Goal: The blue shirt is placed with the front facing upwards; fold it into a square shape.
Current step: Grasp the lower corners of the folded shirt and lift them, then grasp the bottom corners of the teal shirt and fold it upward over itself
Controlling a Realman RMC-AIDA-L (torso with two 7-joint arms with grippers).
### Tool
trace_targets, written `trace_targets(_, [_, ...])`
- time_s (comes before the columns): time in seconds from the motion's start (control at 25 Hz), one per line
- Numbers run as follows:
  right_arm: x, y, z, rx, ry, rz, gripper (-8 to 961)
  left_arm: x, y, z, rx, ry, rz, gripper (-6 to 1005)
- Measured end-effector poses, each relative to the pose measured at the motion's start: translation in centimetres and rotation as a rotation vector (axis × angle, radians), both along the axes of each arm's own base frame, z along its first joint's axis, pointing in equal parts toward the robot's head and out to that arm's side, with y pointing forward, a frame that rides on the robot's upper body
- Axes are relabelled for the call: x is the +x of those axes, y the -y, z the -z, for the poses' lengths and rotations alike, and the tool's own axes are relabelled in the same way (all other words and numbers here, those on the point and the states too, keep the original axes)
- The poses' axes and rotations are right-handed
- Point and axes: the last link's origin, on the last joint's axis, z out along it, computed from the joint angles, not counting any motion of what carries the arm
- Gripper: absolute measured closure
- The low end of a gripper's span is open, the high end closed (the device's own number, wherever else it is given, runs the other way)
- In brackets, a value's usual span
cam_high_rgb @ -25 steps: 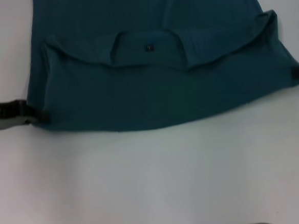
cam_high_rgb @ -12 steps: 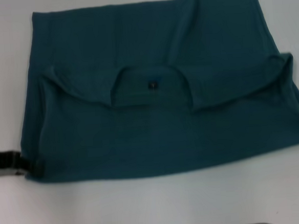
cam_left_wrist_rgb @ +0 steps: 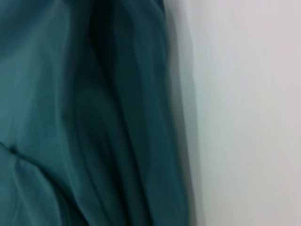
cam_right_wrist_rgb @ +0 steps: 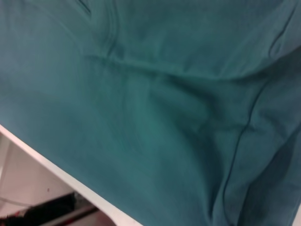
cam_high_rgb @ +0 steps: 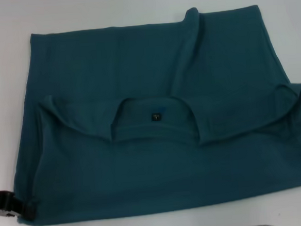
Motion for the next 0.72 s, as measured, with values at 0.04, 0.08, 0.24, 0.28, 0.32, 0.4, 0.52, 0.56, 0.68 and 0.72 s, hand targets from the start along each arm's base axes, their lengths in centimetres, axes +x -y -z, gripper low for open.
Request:
trace_targets(0.04, [0.1, 0.2, 0.1, -0.011, 0.003, 0.002, 916, -0.1, 0.1, -0.1, -0.002, -0.005, -0.004, 995])
trace_targets(0.08, [0.2, 0.3, 0.2, -0.023, 0.008, 0.004, 916, -0.2, 0.3, -0.1, -0.006, -0.009, -0.008, 996])
trace_targets(0.24, [0.4, 0.8, 0.5, -0.044, 0.02, 0.016, 915, -0.2, 0.6, -0.1, -0.033, -0.017, -0.013, 995])
trace_targets(0.28, [0.4, 0.9, 0.5, -0.046, 0.022, 0.02, 915, -0.2, 0.7, -0.1, -0.038, -0.021, -0.014, 995])
trace_targets(0.32, [0.5, 0.9, 0.5, -0.049, 0.024, 0.023, 915, -0.3, 0.8, -0.1, -0.044, -0.025, -0.014, 995])
trace_targets(0.4, [0.5, 1.1, 0.6, -0.06, 0.03, 0.026, 915, -0.4, 0.9, 0.0, -0.055, -0.038, -0.019, 996])
trace_targets(0.52, [0.6, 1.4, 0.9, -0.079, 0.036, 0.025, 915, -0.4, 1.1, 0.0, -0.069, -0.044, -0.022, 996])
trace_targets(0.56, [0.6, 1.4, 0.9, -0.081, 0.035, 0.023, 915, -0.3, 1.2, 0.0, -0.071, -0.044, -0.02, 996])
trace_targets(0.68, [0.1, 1.0, 1.0, -0.065, 0.001, 0.002, 915, 0.0, 1.0, -0.1, -0.059, -0.035, 0.007, 995])
trace_targets(0.72, [-0.3, 0.6, 1.0, -0.047, -0.025, -0.014, 915, 0.3, 0.8, -0.1, -0.05, -0.023, 0.023, 995])
